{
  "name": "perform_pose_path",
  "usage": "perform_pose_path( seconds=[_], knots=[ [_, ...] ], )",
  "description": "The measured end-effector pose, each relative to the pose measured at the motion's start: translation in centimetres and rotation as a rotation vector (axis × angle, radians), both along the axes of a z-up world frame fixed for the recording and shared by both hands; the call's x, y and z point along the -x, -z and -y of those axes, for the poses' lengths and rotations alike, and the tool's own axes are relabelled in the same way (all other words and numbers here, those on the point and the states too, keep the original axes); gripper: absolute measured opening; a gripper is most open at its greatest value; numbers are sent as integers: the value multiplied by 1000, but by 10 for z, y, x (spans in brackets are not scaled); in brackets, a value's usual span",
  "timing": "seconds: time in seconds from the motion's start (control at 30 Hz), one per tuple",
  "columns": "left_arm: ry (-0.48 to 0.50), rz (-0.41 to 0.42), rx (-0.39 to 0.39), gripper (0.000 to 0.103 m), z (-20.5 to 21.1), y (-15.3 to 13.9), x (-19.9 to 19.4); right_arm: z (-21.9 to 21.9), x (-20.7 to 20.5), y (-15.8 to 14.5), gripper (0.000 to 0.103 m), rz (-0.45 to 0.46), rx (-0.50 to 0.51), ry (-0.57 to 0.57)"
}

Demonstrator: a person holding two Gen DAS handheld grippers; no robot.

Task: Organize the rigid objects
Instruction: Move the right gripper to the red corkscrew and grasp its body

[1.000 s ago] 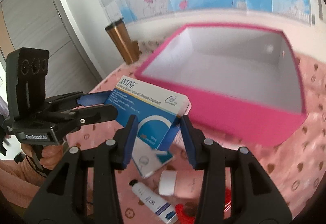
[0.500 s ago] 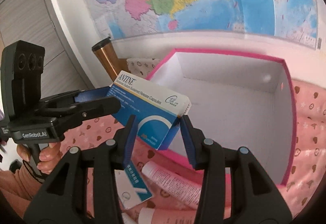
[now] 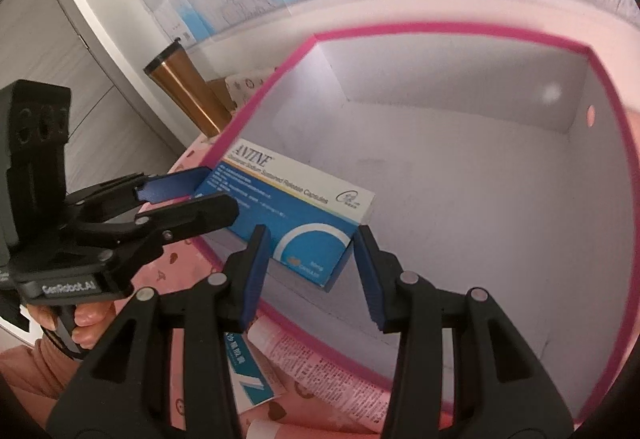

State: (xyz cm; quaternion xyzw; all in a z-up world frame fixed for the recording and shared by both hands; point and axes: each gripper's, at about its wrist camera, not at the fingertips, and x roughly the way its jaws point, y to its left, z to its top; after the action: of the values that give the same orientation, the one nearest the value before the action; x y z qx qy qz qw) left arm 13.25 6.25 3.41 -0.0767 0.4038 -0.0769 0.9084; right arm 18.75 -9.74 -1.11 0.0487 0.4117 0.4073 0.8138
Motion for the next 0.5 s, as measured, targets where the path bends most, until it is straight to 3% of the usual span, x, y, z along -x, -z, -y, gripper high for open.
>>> perform_pose_path(
  seconds=[0.3,0.5],
  knots=[
    [-38,56,-50,57,2,-9,11,-2,3,1,46,1,-10,10],
    [63,174,9,65,11,-25,58,33,43,-27,47,117,-43,36]
  ],
)
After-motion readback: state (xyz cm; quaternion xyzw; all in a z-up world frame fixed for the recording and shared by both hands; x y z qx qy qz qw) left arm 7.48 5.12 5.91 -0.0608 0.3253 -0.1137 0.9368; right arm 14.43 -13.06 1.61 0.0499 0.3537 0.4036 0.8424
